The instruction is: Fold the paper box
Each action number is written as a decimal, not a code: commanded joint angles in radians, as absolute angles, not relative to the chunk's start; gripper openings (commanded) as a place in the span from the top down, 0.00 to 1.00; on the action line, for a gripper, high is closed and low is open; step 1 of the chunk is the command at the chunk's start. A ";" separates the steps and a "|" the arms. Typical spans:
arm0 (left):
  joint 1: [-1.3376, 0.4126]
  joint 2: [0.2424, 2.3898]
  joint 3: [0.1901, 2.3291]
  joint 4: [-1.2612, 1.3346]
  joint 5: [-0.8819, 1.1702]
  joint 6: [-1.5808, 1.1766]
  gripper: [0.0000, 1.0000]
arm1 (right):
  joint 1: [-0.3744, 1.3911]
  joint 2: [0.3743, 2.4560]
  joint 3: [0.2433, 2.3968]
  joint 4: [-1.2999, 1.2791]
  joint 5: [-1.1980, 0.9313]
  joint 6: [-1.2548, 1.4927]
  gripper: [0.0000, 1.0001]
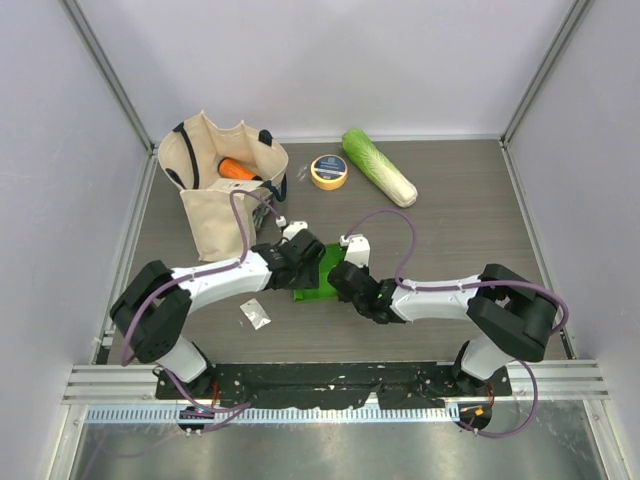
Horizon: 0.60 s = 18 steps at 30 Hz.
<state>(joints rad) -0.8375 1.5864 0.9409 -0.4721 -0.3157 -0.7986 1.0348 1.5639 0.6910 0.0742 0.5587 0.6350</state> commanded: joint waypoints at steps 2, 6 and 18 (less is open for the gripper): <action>-0.827 1.456 0.895 -0.428 -0.240 -0.785 0.30 | 1.042 1.502 0.677 0.075 0.551 0.624 0.90; -0.807 1.336 0.801 -0.377 -0.167 -0.799 0.27 | 1.039 1.488 0.676 0.087 0.549 0.588 0.86; -0.775 1.100 0.646 -0.379 -0.088 -0.893 0.33 | 1.034 1.592 0.736 0.058 0.612 0.522 0.85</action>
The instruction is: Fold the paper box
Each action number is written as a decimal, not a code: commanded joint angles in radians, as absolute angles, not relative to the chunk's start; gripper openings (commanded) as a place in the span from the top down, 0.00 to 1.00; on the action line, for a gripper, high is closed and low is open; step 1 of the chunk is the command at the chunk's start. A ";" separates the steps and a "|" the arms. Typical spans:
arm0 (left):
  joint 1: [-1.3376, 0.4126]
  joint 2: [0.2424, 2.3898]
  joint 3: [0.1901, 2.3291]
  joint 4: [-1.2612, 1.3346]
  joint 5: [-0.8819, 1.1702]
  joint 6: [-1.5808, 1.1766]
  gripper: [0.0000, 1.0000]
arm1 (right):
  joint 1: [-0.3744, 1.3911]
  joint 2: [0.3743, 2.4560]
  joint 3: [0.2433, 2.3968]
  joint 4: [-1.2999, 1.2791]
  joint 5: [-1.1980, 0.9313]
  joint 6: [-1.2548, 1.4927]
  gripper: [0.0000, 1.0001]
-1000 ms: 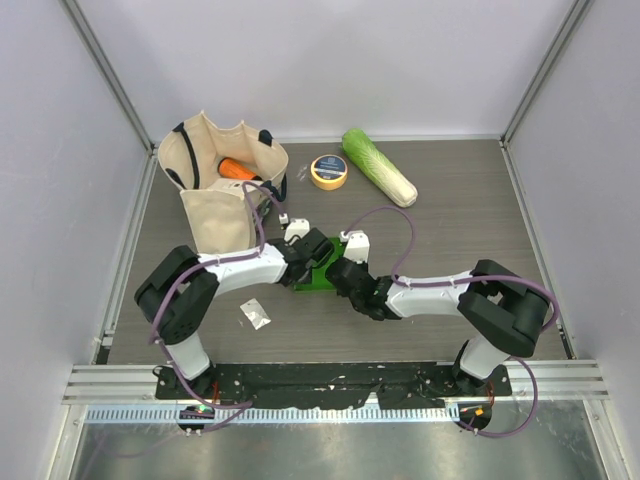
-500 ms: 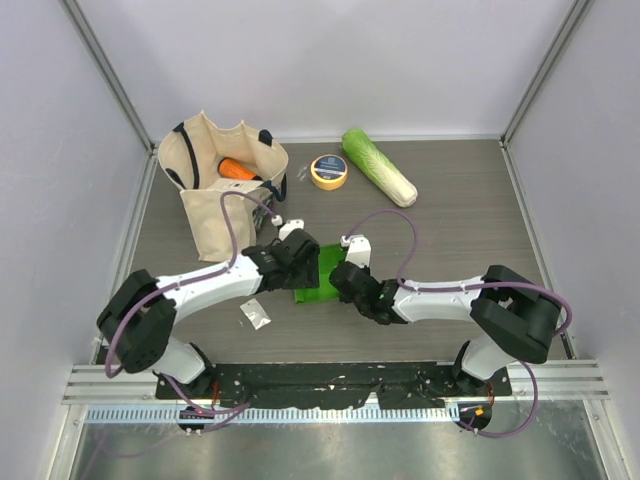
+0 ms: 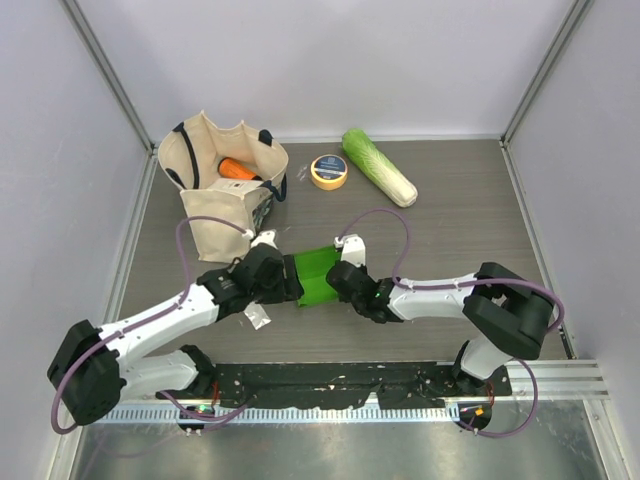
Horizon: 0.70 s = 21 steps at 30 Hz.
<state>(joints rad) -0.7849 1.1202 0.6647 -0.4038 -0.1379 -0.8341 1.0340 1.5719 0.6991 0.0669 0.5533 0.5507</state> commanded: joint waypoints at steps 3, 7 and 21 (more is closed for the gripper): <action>-0.772 1.117 0.641 -0.355 -0.071 -0.934 0.34 | 1.035 1.597 0.729 0.046 0.629 0.531 0.92; -0.772 1.146 0.632 -0.305 -0.071 -0.971 0.31 | 1.035 1.562 0.692 0.012 0.698 0.584 0.99; -0.865 1.474 0.871 -0.230 -0.086 -0.986 0.48 | 1.035 1.281 0.490 -0.066 0.782 0.744 0.99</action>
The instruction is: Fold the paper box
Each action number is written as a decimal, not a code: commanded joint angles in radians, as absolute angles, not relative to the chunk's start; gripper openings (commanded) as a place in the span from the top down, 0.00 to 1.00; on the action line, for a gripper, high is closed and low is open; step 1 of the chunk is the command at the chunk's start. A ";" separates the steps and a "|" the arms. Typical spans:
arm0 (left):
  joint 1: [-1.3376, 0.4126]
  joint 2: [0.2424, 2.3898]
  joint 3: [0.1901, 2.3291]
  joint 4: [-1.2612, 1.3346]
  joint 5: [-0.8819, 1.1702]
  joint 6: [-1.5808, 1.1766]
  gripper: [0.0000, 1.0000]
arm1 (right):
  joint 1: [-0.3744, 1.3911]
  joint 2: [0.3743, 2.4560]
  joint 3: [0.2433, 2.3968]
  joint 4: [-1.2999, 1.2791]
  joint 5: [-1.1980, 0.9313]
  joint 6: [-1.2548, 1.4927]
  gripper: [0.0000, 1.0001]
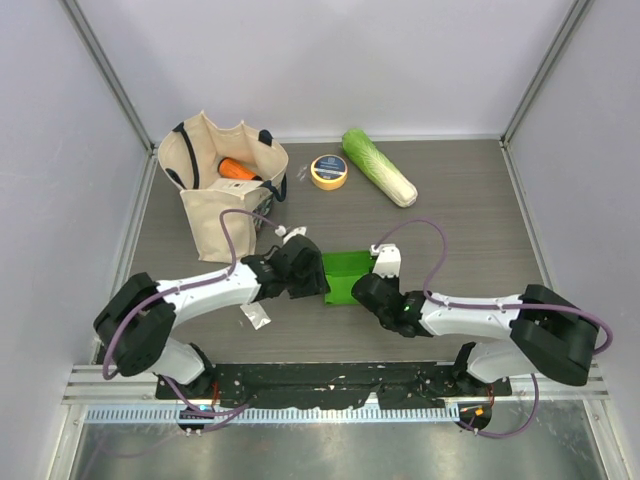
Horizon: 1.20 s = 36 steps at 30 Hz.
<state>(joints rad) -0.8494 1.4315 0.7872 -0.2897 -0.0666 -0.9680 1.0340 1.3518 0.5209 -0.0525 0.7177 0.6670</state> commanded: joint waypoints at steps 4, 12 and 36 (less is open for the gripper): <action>-0.887 1.523 0.893 -0.206 -0.087 -1.034 0.44 | 1.035 1.253 0.466 -0.067 0.790 0.759 0.99; -0.922 1.598 0.942 -0.276 -0.196 -1.061 0.50 | 1.035 1.270 0.471 -0.072 0.792 0.811 0.98; -1.008 1.747 1.077 -0.426 -0.412 -0.973 0.96 | 1.035 1.289 0.482 -0.037 0.750 0.811 0.96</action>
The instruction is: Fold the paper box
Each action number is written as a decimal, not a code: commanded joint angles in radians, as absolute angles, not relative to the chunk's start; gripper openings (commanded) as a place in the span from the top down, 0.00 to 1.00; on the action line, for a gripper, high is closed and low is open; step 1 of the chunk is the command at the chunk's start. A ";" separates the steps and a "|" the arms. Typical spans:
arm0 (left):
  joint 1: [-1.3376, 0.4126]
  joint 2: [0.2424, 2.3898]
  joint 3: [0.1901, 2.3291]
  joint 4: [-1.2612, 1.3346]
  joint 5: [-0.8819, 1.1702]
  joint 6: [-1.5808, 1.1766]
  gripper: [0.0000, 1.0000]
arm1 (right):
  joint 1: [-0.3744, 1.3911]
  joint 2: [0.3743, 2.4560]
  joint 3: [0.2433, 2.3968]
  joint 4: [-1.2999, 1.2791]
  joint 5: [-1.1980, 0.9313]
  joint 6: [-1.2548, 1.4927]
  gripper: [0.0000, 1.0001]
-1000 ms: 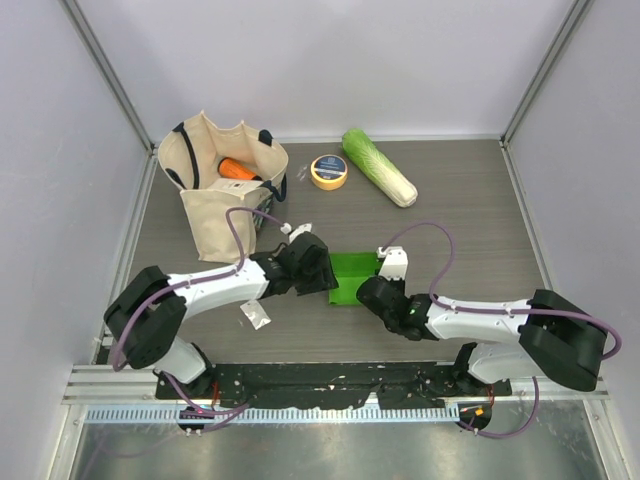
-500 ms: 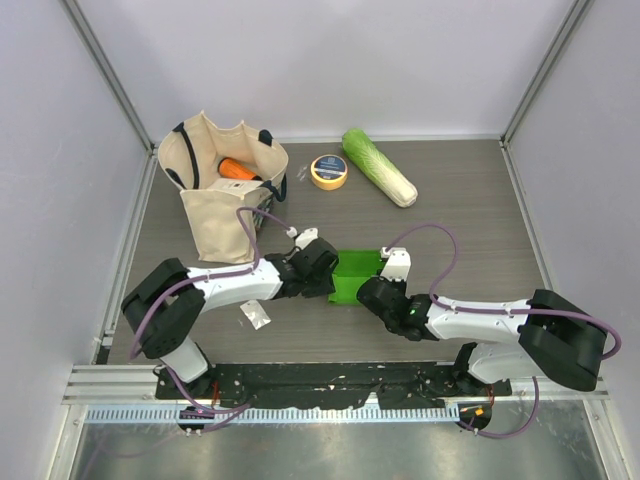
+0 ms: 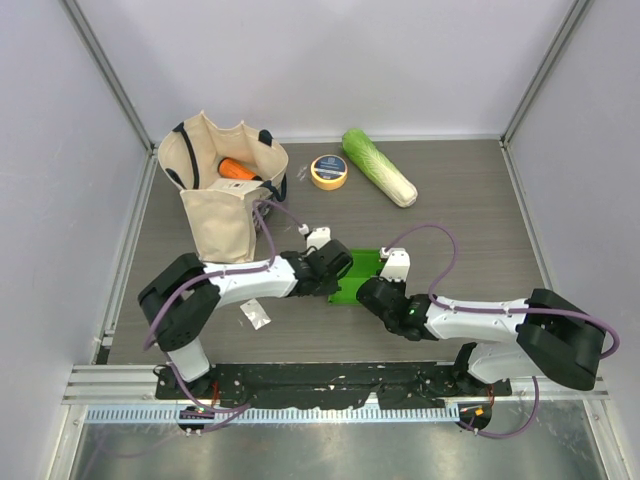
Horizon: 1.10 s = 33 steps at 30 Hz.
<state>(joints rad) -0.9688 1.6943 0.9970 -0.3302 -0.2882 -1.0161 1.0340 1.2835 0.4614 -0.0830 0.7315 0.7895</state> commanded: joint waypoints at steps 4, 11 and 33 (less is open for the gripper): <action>-1.068 1.885 1.230 -0.700 -0.599 -0.956 1.00 | 1.035 1.301 0.485 -0.026 0.744 0.824 0.97; -1.176 2.156 1.451 -0.989 -0.807 -0.980 1.00 | 1.037 1.287 0.451 -0.005 0.724 0.867 0.99; -1.173 2.069 1.212 -0.646 -0.647 -0.919 1.00 | 1.034 0.807 0.376 -0.153 0.676 0.778 0.57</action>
